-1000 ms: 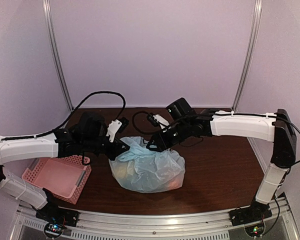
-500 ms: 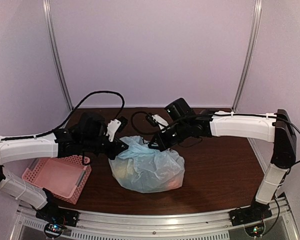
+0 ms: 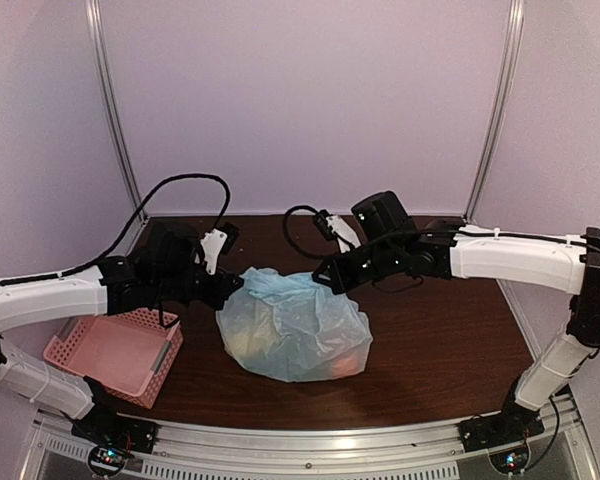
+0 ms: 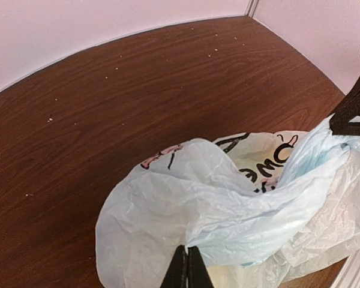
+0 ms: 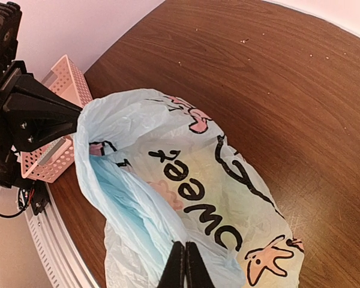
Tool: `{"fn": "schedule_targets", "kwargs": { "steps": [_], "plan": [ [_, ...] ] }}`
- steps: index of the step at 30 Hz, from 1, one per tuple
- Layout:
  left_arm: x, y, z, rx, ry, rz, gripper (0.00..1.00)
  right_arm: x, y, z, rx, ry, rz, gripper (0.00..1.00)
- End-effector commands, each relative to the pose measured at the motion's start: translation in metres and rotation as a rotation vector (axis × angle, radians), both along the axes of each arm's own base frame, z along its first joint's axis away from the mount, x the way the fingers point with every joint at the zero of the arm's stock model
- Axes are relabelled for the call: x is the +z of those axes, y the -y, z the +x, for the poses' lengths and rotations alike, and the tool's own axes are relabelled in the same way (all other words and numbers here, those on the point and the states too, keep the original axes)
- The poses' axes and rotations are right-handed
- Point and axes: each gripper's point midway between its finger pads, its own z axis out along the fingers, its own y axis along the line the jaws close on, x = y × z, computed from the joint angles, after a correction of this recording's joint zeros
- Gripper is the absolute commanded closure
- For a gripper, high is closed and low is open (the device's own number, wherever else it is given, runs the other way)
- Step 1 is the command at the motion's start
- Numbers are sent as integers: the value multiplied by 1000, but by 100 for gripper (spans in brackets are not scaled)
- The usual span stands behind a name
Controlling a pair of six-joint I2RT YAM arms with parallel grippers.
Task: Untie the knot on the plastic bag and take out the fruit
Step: Untie the bag handles from the takeout bag.
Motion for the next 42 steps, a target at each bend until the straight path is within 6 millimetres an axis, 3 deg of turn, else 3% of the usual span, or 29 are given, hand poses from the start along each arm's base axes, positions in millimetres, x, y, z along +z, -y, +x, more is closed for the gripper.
{"fn": "schedule_targets", "kwargs": {
  "steps": [1,9,12,15,18,22,31,42],
  "plan": [
    [-2,-16,6,79,-1,-11,100,4,16,8,-85,21,4,100],
    [8,-9,-2,10,13,-52,99,8,14,5,-74,14,41,100],
    [25,-1,-9,-71,51,-74,80,11,10,3,-57,7,67,100],
    [56,4,-12,-130,129,-90,59,13,8,2,-49,6,81,100],
    [83,9,-14,-185,199,-95,51,13,7,1,-45,2,88,100],
    [100,29,-19,-296,209,-118,50,15,5,1,-43,0,100,100],
    [80,72,-13,-421,156,-132,49,18,7,1,-48,5,104,100],
    [51,90,-9,-436,146,-21,45,18,7,2,-48,4,103,100]
  ]
}}
